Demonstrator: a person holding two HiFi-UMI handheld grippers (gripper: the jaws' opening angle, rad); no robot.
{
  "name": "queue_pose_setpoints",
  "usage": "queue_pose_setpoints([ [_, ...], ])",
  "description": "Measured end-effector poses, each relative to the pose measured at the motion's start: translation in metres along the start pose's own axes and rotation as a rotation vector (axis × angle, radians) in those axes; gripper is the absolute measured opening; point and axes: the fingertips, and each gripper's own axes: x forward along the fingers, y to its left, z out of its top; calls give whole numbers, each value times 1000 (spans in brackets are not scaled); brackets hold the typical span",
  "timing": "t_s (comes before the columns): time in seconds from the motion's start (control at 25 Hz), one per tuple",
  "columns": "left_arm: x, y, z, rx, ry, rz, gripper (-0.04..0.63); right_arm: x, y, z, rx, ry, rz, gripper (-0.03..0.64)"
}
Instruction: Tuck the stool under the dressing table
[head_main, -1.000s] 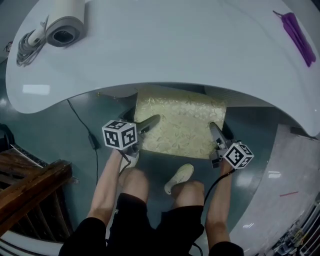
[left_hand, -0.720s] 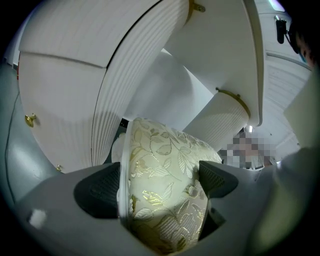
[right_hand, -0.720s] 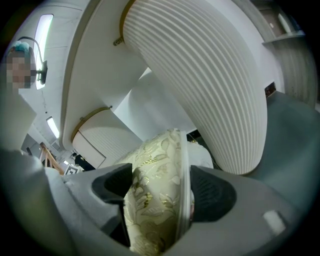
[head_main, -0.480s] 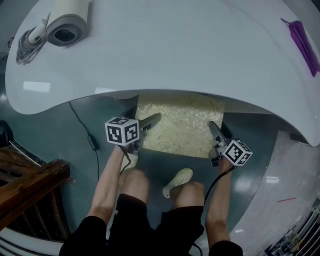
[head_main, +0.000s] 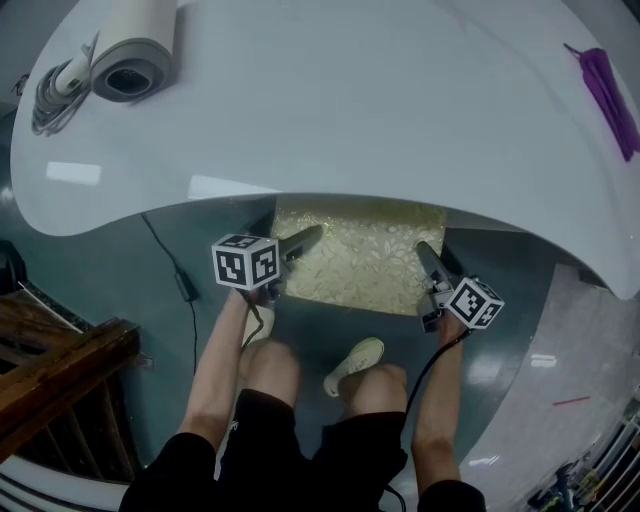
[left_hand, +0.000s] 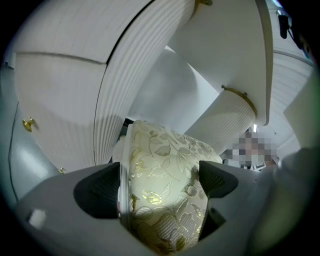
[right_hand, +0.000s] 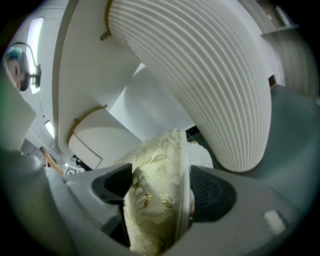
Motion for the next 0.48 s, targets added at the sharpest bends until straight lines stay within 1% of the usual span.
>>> queue_pose_setpoints([
  [0.12, -3, -1, 3, 54, -16, 23, 504, -1, 7, 5, -28, -12, -27, 364],
  [0.24, -7, -4, 5, 118, -21, 48, 481, -7, 12, 12, -122, -34, -71, 364],
  [0.28, -10, -5, 6, 135, -22, 56, 472, -10, 16, 15, -148, -39, -73, 364],
  [0.32, -13, -7, 7, 154, -26, 66, 447, -12, 22, 19, -168, -43, -68, 360],
  [0.36, -17, -9, 8, 174, -33, 78, 402, -15, 29, 22, -188, -46, -63, 356],
  [0.44, -25, -14, 11, 209, -48, 99, 386, -20, 42, 28, -247, -53, -68, 344],
  [0.48, -29, -17, 12, 223, -55, 106, 364, -22, 49, 29, -282, -54, -77, 341],
])
